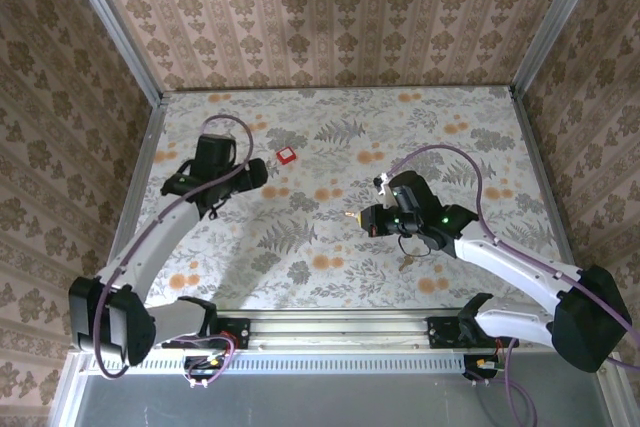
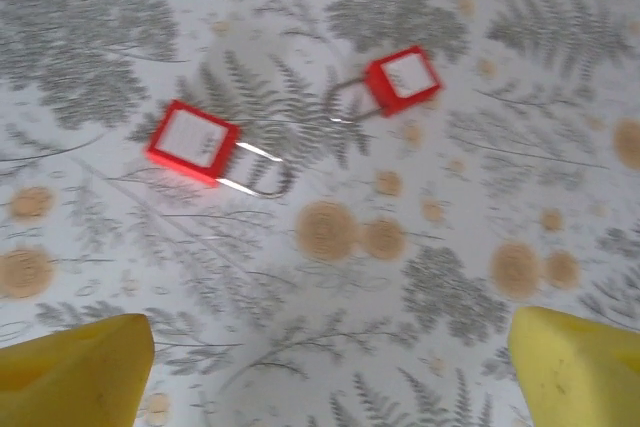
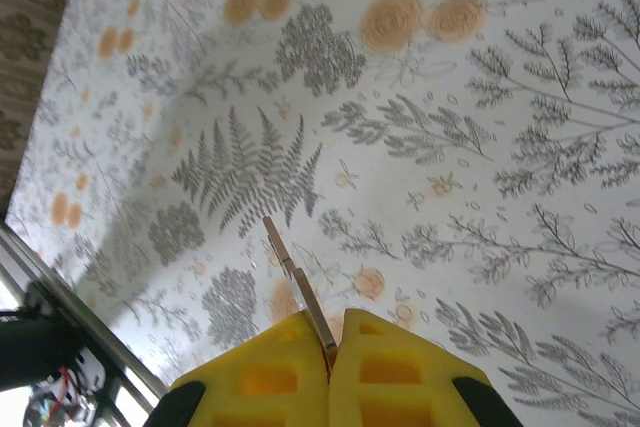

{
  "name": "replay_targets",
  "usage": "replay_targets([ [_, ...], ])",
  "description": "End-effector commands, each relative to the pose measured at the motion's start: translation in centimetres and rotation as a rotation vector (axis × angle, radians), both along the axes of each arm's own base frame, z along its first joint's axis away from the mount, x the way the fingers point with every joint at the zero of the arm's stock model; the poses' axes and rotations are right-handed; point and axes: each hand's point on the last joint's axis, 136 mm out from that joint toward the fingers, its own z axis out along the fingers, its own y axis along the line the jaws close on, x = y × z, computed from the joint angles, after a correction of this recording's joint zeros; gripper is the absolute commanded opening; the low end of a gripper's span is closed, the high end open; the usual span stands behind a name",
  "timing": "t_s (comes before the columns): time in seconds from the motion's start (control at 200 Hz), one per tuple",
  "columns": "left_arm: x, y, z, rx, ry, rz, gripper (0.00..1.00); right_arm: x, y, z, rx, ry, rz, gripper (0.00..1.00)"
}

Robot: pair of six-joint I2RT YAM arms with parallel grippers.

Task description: Unlock with the key

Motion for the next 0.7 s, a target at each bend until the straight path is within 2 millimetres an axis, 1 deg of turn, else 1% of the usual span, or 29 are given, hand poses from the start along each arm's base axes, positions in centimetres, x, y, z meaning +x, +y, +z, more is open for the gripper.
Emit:
replay_targets([
  [0.0,2.6,2.4,-0.5,0.152,0.046,0.018,0.92,0.4,-0.6,0.0,-0.055,-0.039,-0.015,0.00],
  [0.07,3.6,2.9,-2.1,0.175,0.115,0.009,0.90,0.8,-0.3,-0.5,-0.063,-0.010,-0.025,0.00],
  [0.125,3.8,3.4,-3.3,0.185,0.153,0.010,0.90,0.9,0.4,-0.7,-0.056,0.009,-0.012,0.00],
  [0.15,3.8,3.9,-3.8,0.186,0.166,0.023,0.90,1.1,0.6,-0.8,-0.051,0.013,-0.009,0.00],
  [0.205,3.8,4.6,-4.8,0.152,0.184,0.044,0.90,1.2,1.0,-0.9,-0.046,0.014,-0.003,0.00],
  [0.31,4.3,5.5,-6.3,0.053,0.210,0.079,0.88,1.4,0.7,-1.1,-0.072,0.010,-0.010,0.00],
  [0.39,5.0,5.0,-6.7,0.038,0.219,0.062,0.85,1.4,0.6,-0.9,-0.076,0.004,-0.007,0.00],
  [0.465,5.6,4.4,-7.4,0.051,0.239,0.047,0.86,1.3,0.6,-0.9,-0.080,0.004,0.003,0.00],
  [0.695,7.0,3.2,-11.8,0.060,0.341,0.054,0.83,0.8,0.5,-1.3,-0.075,0.020,0.000,0.00],
])
